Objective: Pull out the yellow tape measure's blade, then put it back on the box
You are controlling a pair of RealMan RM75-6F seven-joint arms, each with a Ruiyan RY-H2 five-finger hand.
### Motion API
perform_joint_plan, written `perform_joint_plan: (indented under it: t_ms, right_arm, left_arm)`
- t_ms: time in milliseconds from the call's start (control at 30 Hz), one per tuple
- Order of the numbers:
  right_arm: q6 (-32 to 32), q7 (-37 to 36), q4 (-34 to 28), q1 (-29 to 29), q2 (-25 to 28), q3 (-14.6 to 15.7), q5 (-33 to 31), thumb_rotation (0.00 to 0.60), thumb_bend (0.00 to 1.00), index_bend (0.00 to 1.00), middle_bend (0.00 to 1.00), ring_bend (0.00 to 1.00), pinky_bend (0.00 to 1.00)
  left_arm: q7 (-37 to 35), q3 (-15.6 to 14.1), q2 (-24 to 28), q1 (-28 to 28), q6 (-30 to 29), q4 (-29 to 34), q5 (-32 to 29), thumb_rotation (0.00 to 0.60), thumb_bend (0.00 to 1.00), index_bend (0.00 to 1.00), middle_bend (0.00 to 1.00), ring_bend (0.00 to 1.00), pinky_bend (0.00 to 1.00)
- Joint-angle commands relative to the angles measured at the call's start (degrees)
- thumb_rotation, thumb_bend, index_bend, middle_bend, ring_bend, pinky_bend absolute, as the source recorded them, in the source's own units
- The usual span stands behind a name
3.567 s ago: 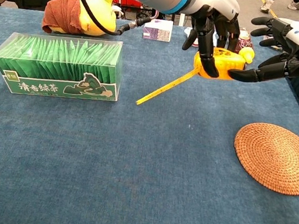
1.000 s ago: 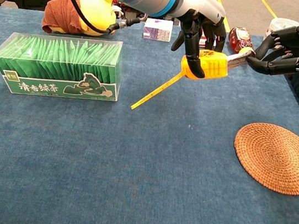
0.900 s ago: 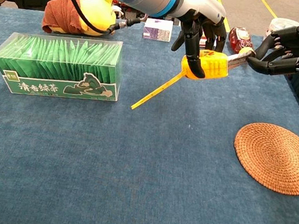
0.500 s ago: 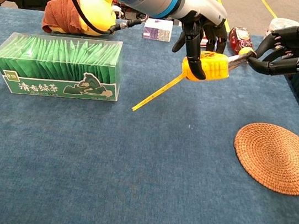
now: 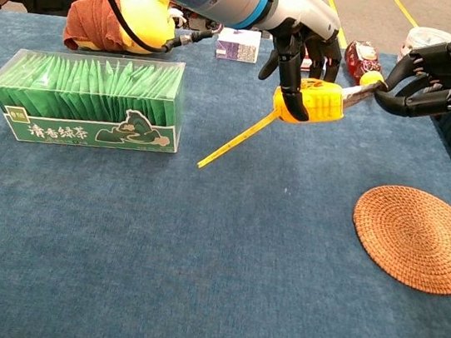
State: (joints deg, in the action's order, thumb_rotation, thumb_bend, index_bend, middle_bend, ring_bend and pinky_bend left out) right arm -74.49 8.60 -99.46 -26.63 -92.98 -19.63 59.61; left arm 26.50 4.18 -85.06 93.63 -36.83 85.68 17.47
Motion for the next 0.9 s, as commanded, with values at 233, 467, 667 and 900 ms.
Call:
perform_joint_plan:
  t_ms: [233, 467, 667, 900]
  right_arm:
    - [-0.51, 0.25, -0.18, 0.0, -0.06, -0.4, -0.61, 0.6, 1.0, 0.57, 0.4, 0.37, 0.35]
    - [-0.89, 0.01, -0.16, 0.05, -0.36, -0.63, -0.86, 0.6, 1.0, 0.58, 0.4, 0.37, 0.36]
    - [-0.88, 0.11, -0.26, 0.08, -0.21, -0.76, -1.28, 0.6, 1.0, 0.58, 0.4, 0.37, 0.36]
    - [-1.03, 0.24, -0.46, 0.19, 0.09, -1.02, -1.92, 0.6, 1.0, 0.59, 0.4, 0.37, 0.36]
  left_arm:
    - [-0.08, -0.2, 0.11, -0.04, 0.12, 0.11, 0.09, 0.6, 0.37, 0.55, 0.46, 0.42, 0.54]
    - [-0.16, -0.54, 0.13, -0.19, 0.21, 0.18, 0.26, 0.6, 0.37, 0.55, 0.46, 0.42, 0.54]
    - [-0.22, -0.69, 0.42, -0.3, 0.11, 0.3, 0.36, 0.6, 0.37, 0.55, 0.46, 0.42, 0.54]
    - [-0.5, -0.6, 0.65, -0.45, 0.27, 0.31, 0.71, 0.6, 0.37, 0.55, 0.46, 0.42, 0.54]
